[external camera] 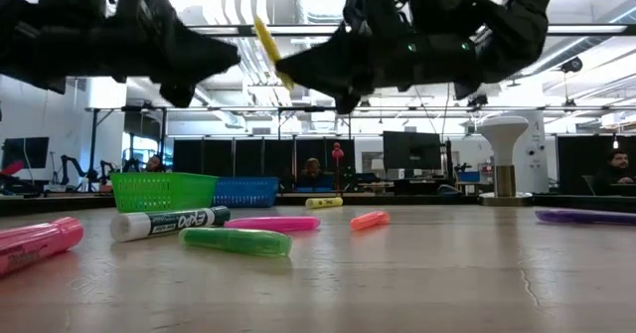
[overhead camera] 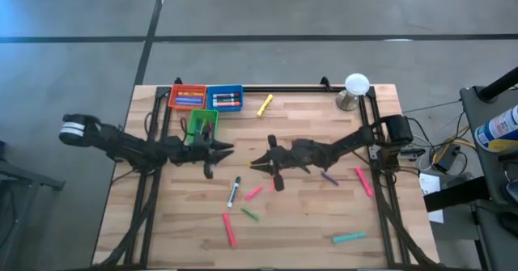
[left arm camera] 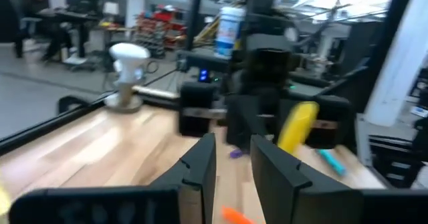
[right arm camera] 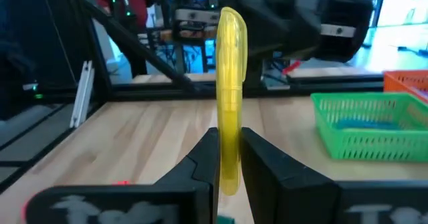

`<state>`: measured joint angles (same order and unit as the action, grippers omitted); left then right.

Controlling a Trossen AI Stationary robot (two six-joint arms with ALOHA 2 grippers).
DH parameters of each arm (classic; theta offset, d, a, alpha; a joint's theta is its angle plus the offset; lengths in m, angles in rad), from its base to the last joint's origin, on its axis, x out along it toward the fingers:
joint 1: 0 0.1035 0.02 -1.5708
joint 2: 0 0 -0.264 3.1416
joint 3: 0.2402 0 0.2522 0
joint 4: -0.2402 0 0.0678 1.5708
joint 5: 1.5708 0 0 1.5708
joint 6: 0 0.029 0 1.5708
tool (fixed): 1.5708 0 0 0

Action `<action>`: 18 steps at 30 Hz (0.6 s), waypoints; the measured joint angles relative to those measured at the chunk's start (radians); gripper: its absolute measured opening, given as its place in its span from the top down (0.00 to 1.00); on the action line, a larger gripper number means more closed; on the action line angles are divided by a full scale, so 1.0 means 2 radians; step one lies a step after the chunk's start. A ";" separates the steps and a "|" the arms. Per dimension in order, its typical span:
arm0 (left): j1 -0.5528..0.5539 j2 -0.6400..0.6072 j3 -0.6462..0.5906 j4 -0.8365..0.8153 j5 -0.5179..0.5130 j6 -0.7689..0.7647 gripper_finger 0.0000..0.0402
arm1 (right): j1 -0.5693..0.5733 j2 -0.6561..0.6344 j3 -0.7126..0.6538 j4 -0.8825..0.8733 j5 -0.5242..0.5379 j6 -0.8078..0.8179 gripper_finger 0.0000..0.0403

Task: Pick & Place Markers
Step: Put the yellow pen into the green bin

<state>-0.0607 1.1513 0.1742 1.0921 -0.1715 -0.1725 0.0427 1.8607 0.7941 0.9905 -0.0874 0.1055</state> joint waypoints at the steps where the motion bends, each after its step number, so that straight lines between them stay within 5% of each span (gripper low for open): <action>1: -0.007 0.004 0.006 0.001 0.000 0.005 0.78 | -0.001 0.000 0.004 -0.001 0.000 0.000 0.89; 18: -0.048 0.093 0.104 -0.005 -0.002 0.061 0.78 | -0.001 0.001 0.040 -0.004 0.015 0.002 0.89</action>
<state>-0.1570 1.3372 0.3817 1.0815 -0.1764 -0.0498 0.0414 1.8633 0.8745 0.9824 -0.0570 0.1097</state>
